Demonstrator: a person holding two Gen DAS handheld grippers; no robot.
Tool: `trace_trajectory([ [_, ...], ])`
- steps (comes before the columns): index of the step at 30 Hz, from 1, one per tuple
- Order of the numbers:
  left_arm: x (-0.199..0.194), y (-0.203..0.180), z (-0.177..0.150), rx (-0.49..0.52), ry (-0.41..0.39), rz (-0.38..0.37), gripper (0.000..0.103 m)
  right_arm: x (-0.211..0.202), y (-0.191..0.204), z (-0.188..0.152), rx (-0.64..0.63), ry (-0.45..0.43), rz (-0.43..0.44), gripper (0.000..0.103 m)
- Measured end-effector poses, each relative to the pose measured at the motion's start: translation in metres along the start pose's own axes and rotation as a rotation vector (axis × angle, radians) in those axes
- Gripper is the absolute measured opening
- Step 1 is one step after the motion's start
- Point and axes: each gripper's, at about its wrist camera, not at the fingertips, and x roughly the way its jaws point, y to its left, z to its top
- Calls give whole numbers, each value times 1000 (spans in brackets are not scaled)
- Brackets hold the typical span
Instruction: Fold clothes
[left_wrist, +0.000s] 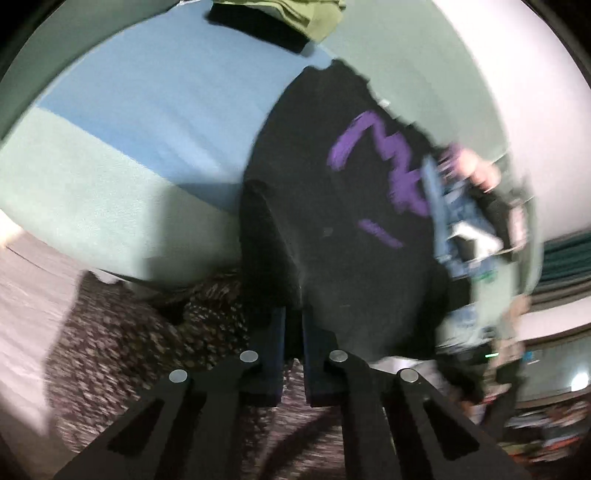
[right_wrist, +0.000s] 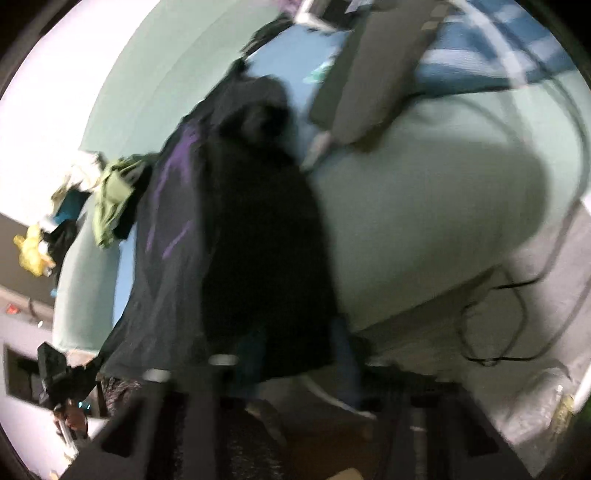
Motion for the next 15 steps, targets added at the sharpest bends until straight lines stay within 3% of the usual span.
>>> trace_trajectory([
  [3,-28,-4,1,-25,-73,-203,5,-40,28,5,-7,-115,211,0],
  [5,-49,-8,3,-29,-137,-331,5,-85,49,7,-53,-213,307,0],
  [7,-74,-15,6,1,-214,-364,5,-128,67,6,-138,-298,326,0],
  [9,-83,-20,6,17,-236,-351,5,-151,79,2,-226,-340,168,3],
  [10,-84,-21,6,21,-234,-333,5,-152,81,0,-264,-342,29,18],
  [11,-84,-22,6,24,-231,-316,5,-140,77,-3,-272,-307,-65,46],
  [12,-85,-23,6,28,-229,-298,5,-122,69,-6,-261,-255,-110,54],
  [13,-85,-23,6,26,-227,-285,5,-104,62,-8,-250,-202,-154,55],
  [15,-80,-14,8,-10,-228,-278,5,-57,39,-13,-196,-61,-158,55],
])
